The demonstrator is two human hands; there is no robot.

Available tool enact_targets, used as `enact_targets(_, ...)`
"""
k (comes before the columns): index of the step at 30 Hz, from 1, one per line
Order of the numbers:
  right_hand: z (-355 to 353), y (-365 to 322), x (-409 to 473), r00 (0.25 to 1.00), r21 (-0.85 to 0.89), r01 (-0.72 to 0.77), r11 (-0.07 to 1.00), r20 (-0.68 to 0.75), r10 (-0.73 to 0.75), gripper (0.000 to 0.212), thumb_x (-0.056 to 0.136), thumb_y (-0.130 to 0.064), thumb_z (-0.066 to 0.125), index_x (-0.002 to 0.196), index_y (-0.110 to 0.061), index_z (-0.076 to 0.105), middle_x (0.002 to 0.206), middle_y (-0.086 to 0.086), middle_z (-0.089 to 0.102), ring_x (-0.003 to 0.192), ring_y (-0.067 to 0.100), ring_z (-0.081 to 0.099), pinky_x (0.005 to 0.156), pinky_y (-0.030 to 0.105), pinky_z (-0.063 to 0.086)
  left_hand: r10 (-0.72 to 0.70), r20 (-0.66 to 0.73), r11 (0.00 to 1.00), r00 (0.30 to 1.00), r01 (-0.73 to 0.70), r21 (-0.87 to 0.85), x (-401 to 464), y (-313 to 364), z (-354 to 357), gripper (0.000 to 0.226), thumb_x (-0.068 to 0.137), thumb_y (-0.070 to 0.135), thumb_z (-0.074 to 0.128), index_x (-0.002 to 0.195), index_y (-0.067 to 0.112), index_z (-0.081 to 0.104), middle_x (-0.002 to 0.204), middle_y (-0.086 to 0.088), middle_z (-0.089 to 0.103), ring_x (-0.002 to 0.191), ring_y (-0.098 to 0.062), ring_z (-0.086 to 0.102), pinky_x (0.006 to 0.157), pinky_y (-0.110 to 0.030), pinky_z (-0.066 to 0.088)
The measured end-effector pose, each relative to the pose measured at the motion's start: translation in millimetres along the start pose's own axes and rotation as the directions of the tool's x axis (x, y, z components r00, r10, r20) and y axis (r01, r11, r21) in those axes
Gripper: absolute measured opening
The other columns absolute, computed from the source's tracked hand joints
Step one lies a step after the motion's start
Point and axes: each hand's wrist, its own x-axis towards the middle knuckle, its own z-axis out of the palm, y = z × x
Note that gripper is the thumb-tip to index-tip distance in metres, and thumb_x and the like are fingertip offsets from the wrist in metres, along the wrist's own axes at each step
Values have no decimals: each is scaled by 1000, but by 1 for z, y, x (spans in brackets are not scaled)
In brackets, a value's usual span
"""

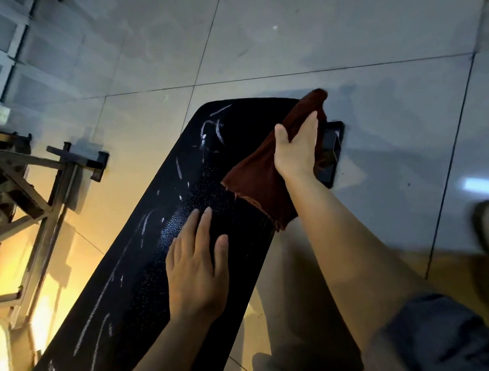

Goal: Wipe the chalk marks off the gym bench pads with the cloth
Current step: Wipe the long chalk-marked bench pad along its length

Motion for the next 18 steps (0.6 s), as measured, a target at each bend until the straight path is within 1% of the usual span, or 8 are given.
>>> enact_targets(4, 10, 17, -49, 997, 8, 70, 998, -13, -70, 72, 101, -25, 46, 155, -6, 2, 163, 9, 6, 150, 19, 6, 116, 19, -4, 12, -46, 999, 999, -13, -34, 1, -3, 3, 54, 92, 59, 9, 144, 44, 9, 153, 21, 11, 138, 5, 7, 117, -34, 10)
enact_targets(6, 18, 28, -77, 990, 28, 134, 991, -36, -133, 63, 99, -23, 45, 151, 0, 18, 155, 19, 27, 145, 28, 23, 122, 36, 13, 20, -56, 1000, 998, -22, -21, 1, -4, 5, 53, 94, 56, 10, 145, 42, 11, 152, 20, 13, 139, 4, 10, 119, -38, 14)
enact_targets(7, 20, 32, -87, 989, 28, 147, 989, -39, -146, 59, 98, -23, 44, 147, 3, 25, 149, 22, 33, 141, 31, 30, 119, 43, 23, 23, -59, 1000, 998, -24, -16, 2, -4, 5, 54, 94, 56, 10, 146, 41, 13, 152, 20, 14, 139, 3, 12, 118, -39, 16)
enact_targets(10, 23, 34, -100, 992, 26, 122, 992, -31, -121, 52, 98, -22, 43, 142, 3, 32, 145, 24, 37, 139, 34, 34, 114, 47, 31, 19, -58, 1000, 998, -20, -7, 2, -5, 6, 56, 94, 56, 11, 146, 38, 18, 149, 20, 20, 139, 0, 17, 118, -41, 17)
enact_targets(12, 22, 31, -98, 993, 6, 110, 994, -41, -110, 51, 94, -30, 42, 133, 3, 39, 139, 25, 41, 132, 36, 39, 110, 49, 36, 13, -53, 1000, 998, -14, -16, 1, -5, 5, 56, 94, 57, 11, 146, 39, 20, 148, 20, 22, 140, -2, 19, 118, -41, 18)
enact_targets(14, 19, 25, -86, 993, -33, 113, 993, -42, -114, 56, 93, -33, 46, 137, 1, 38, 145, 23, 36, 136, 35, 33, 115, 52, 29, 7, -59, 1000, 998, -9, -24, 1, -4, 4, 55, 94, 57, 12, 145, 40, 19, 149, 20, 23, 140, -2, 19, 118, -41, 18)
enact_targets(16, 14, 17, -67, 996, -91, 82, 993, -25, -84, 72, 93, -32, 57, 153, -13, 20, 161, 13, 14, 147, 30, 14, 120, 44, 15, 1, -64, 1000, 998, -2, -20, 2, -4, 5, 57, 94, 57, 13, 147, 38, 23, 150, 19, 26, 140, -3, 21, 117, -41, 19)
enact_targets(18, 9, 9, -47, 999, -106, 34, 994, -4, -34, 86, 93, -37, 60, 156, -26, 3, 164, 4, -3, 150, 26, 2, 117, 43, 16, 4, -67, 1000, 998, -5, -10, 3, -6, 5, 59, 95, 56, 15, 148, 35, 28, 151, 17, 29, 141, -5, 24, 117, -42, 21)
